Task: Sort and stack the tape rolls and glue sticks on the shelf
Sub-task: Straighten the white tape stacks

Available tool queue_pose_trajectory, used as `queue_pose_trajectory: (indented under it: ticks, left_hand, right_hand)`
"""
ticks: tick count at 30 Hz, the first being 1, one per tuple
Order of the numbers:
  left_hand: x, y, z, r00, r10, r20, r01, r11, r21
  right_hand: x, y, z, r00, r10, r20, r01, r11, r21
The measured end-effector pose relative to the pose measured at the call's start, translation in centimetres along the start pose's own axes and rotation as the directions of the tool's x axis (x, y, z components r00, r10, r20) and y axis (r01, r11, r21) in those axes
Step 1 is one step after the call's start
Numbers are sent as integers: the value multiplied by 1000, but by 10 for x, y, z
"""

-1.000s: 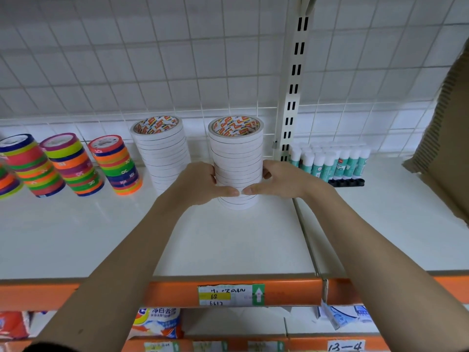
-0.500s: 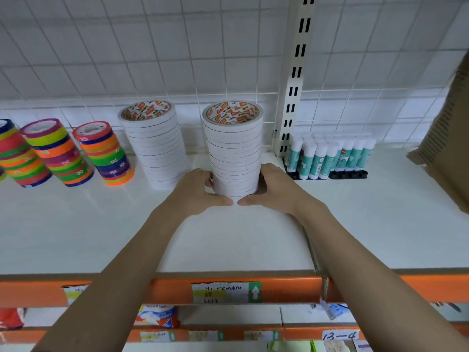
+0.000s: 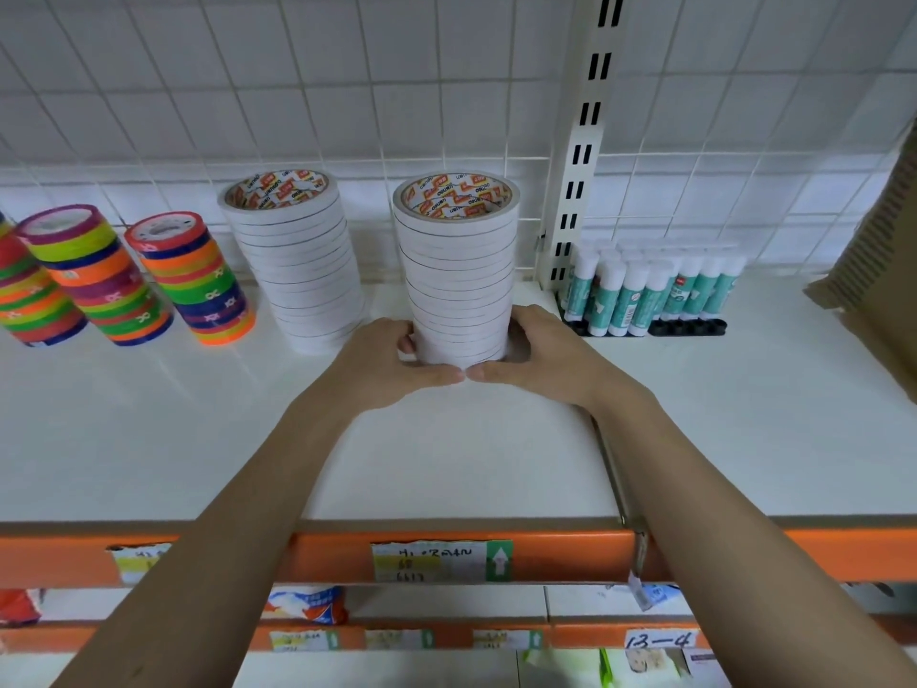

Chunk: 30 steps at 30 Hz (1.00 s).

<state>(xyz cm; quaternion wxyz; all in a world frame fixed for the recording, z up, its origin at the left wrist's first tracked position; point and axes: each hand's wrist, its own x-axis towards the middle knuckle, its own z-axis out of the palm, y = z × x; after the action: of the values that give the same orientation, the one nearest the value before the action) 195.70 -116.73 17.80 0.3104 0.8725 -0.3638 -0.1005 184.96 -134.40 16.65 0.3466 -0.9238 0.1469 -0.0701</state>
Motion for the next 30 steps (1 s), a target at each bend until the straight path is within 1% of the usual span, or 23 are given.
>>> queue_pose_trajectory:
  ticks: [2, 5, 11, 14, 18, 26, 30]
  left_hand:
    - [-1, 0, 0, 1000, 1, -10, -1, 1000, -22]
    - [-1, 1, 0, 1000, -16, -18, 16, 999, -27]
    - [-4, 5, 0, 999, -37, -23, 35, 996, -78]
    - [-4, 5, 0, 999, -42, 3, 42, 994, -99]
    - [1, 2, -3, 997, -55, 47, 58, 995, -75]
    - [1, 1, 1, 998, -61, 18, 63, 992, -105]
    - [2, 1, 1, 999, -45, 20, 46, 998, -53]
  right_hand:
    - [-2, -2, -4, 1000, -20, -2, 20, 1000, 16]
    - [-4, -1, -8, 999, -21, 32, 21, 1000, 10]
    - [-5, -5, -9, 1000, -22, -3, 22, 1000, -12]
    - [-7, -7, -9, 999, -31, -9, 30, 999, -16]
    - [-8, -7, -9, 999, -43, 25, 44, 998, -52]
    - [-5, -9, -7, 1000, -21, 19, 23, 995, -97]
    - [-4, -10, -8, 1000, -12, 25, 15, 994, -108]
